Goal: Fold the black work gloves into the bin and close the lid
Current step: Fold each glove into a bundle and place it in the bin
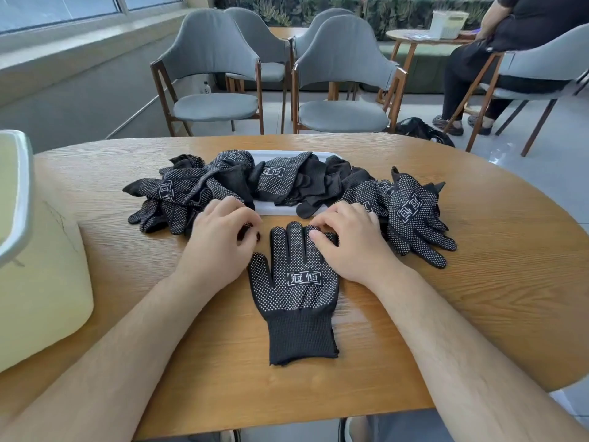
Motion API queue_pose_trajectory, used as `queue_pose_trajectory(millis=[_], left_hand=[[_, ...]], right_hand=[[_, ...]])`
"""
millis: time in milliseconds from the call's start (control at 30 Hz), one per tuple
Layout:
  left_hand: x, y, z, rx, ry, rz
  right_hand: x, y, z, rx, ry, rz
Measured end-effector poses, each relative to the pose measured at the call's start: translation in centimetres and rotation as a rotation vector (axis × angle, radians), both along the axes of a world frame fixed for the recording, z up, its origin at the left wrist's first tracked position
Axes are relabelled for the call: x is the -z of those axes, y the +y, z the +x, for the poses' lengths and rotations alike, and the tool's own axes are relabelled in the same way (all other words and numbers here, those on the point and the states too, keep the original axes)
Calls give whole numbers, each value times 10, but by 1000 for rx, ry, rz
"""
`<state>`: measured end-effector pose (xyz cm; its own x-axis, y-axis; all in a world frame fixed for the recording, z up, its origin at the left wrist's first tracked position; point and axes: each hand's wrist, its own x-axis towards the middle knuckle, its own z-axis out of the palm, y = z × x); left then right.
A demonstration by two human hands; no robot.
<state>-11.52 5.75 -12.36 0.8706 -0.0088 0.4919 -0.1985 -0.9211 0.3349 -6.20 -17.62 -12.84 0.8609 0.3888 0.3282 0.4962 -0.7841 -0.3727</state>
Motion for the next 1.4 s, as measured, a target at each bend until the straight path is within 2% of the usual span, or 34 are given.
queue_pose_trajectory(millis=[267, 567, 700, 867, 1100, 1300, 1400], left_hand=[[7, -16, 6, 115, 96, 16], [5, -15, 9, 139, 96, -89], [3, -15, 10, 148, 75, -141], [2, -14, 11, 150, 80, -161], [-6, -12, 10, 77, 114, -256], [-6, -5, 9, 49, 108, -245], [-10, -2, 7, 39, 127, -229]], right_hand=[[1, 4, 3, -47, 28, 148], [-16, 8, 16, -40, 46, 112], [-26, 13, 28, -80, 78, 172], [-10, 29, 21, -104, 8, -65], [-6, 28, 14, -137, 12, -9], [-6, 27, 12, -147, 18, -20], [-8, 27, 9, -131, -103, -26]])
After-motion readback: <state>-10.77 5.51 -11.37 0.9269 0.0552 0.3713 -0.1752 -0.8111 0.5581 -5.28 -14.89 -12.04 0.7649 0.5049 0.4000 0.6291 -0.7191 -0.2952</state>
